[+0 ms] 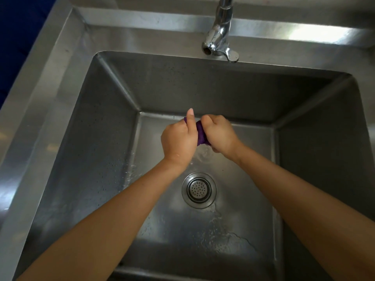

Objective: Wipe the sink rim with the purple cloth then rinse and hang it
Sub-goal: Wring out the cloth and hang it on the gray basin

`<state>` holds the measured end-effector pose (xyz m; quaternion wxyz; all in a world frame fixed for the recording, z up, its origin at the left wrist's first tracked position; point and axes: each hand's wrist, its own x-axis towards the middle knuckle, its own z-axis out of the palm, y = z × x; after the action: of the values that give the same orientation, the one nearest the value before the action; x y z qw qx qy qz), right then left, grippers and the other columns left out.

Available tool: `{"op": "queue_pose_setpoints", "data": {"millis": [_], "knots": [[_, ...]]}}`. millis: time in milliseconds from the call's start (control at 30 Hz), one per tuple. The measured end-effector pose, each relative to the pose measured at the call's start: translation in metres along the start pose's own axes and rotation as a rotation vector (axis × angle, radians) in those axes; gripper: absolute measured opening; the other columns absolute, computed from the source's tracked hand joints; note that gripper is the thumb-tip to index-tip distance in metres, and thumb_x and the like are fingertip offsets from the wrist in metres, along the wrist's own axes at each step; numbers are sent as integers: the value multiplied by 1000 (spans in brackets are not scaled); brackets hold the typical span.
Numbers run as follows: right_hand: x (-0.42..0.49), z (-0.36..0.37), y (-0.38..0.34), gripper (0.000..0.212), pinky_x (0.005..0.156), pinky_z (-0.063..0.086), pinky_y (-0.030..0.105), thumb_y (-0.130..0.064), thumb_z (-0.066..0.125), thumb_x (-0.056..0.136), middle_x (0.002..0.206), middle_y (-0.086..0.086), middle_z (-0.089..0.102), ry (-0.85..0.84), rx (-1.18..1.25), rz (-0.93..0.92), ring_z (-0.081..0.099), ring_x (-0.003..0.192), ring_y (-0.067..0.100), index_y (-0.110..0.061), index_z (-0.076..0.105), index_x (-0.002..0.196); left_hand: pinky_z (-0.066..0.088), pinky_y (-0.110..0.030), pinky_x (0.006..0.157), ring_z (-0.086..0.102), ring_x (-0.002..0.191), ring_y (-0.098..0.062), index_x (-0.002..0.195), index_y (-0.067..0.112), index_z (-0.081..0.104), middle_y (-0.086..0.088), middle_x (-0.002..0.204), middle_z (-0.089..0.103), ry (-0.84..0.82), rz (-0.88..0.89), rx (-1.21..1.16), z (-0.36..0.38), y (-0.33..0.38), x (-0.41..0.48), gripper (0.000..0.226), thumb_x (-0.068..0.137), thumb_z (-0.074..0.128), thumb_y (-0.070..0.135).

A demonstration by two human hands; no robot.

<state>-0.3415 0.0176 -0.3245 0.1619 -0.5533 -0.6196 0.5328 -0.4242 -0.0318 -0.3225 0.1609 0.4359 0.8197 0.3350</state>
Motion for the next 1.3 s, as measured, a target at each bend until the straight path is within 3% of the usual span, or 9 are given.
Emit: {"op": "queue_pose_setpoints", "data": {"millis": [367,533,633,733,867,967,1067,1200,1300], "knots": [[-1,10,1,36,46,29,25,-18,35,92,54,1,43,61,45,35,39,49,16,-16,42,57,29,-32,59,58,71,-39,60,-5,56,-26,68,64,-48,9,-24,-5,-5,6,57,100,35,30],[-7,3,10,27,47,40,26,-35,32,97,70,6,51,-87,175,173,48,52,18,-17,49,87,47,-35,57,61,63,-32,58,14,51,-8,60,59,-232,-130,-112,0,-17,8,50,95,41,46],[-10,-10,15,46,50,45,25,-57,27,93,81,4,60,-119,50,270,57,55,18,-21,52,106,44,-24,42,61,49,-20,73,21,57,-2,63,62,-370,-226,-212,2,-17,-1,37,91,45,51],[-12,-20,17,51,42,40,20,-58,35,91,62,4,56,-93,-37,239,52,41,16,-13,58,95,46,-23,41,64,49,-19,89,18,56,-8,78,68,-420,-290,-296,1,-4,-9,34,91,46,50],[-22,-36,5,42,60,37,29,-41,41,95,73,8,55,88,-167,90,51,66,26,-3,59,91,57,-30,52,70,62,-24,101,13,62,-15,87,72,-632,-456,-430,-9,24,-18,52,86,46,61],[-36,-57,-8,40,68,34,29,-36,39,97,81,13,56,171,-221,57,51,78,26,-5,57,79,57,-35,75,71,81,-25,105,13,67,-13,96,73,-797,-393,-406,-21,46,-19,58,83,50,64],[-53,-76,-21,42,67,37,31,-36,35,98,79,14,57,218,-188,53,54,76,29,-8,51,70,53,-36,84,69,92,-27,109,8,65,-15,104,72,-886,-305,-443,-33,66,-18,51,86,55,53],[-81,-95,-37,39,48,44,28,-40,35,98,70,7,53,195,34,127,53,60,22,-7,52,85,48,-32,78,62,85,-22,94,16,60,-10,95,66,-911,-190,-491,-46,86,-24,21,94,51,35],[-106,-111,-49,46,57,53,33,-49,38,95,90,12,60,158,172,185,64,74,27,-6,51,107,48,-33,85,60,88,-19,104,16,56,-8,97,64,-888,-118,-493,-58,100,-28,15,95,50,26]]}}
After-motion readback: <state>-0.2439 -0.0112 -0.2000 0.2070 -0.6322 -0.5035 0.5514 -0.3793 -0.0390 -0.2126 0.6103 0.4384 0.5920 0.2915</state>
